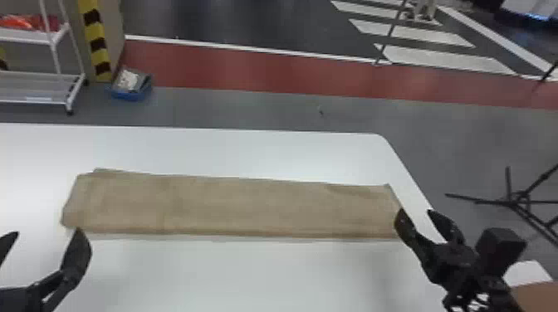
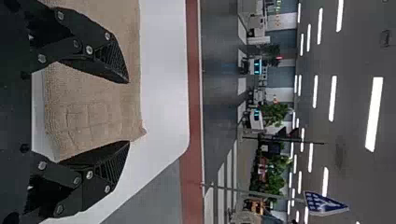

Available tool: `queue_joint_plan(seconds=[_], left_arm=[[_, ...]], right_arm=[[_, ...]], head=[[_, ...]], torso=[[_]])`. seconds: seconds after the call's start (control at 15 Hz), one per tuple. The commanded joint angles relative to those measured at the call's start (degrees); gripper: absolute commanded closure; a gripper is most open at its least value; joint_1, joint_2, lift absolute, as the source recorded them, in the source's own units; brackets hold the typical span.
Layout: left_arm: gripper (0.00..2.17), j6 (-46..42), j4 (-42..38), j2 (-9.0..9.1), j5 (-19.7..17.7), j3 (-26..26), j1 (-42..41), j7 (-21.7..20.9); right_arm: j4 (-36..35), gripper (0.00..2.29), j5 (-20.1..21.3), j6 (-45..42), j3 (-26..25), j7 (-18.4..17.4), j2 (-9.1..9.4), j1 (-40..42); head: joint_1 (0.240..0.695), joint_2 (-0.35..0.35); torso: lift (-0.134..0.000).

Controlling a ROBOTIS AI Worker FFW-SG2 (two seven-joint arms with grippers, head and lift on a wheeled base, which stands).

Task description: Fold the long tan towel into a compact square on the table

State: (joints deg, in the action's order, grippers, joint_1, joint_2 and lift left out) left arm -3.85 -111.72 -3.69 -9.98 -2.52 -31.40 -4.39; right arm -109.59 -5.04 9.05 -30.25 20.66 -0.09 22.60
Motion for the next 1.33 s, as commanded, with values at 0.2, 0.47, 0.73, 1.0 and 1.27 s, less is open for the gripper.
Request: queue_joint_plan(seconds=[0.2, 0.47, 0.73, 1.0, 1.27], left_arm=[[0.15, 20.7, 0.2, 2.2, -5.6, -6.0, 7.7, -4.3], [0.15, 30.9, 2.2, 2.64, -7.2, -10.7, 13.8, -4.5], [0.15, 42.0, 2.5, 2.64, -9.3, -11.5, 17.8, -5.6], [0.15, 46.2, 3.6, 3.43, -9.6, -11.4, 20.6, -5.6], [0.24, 47.8, 5.5, 3.84, -10.1, -11.0, 23.1, -5.6]], right_arm=[[-0.1, 0.06, 0.6, -2.1, 0.4, 0.1, 0.14, 0.1], [0.8, 0.06, 2.0, -1.9, 3.0, 0.2, 0.14, -0.9], [1.7, 0.06, 3.1, -1.9, 4.8, 0.2, 0.14, -1.9], [2.9, 0.06, 4.2, -1.7, 6.3, 0.2, 0.14, -3.4], [3.1, 0.06, 4.2, -1.0, 6.6, 0.2, 0.14, -3.9]], head=[[0.695, -0.262], [0.695, -0.201], [0.695, -0.157], [0.695, -0.149], [0.695, -0.156]], torso=[[-0.113], [-0.113], [-0.113], [-0.113], [-0.113]])
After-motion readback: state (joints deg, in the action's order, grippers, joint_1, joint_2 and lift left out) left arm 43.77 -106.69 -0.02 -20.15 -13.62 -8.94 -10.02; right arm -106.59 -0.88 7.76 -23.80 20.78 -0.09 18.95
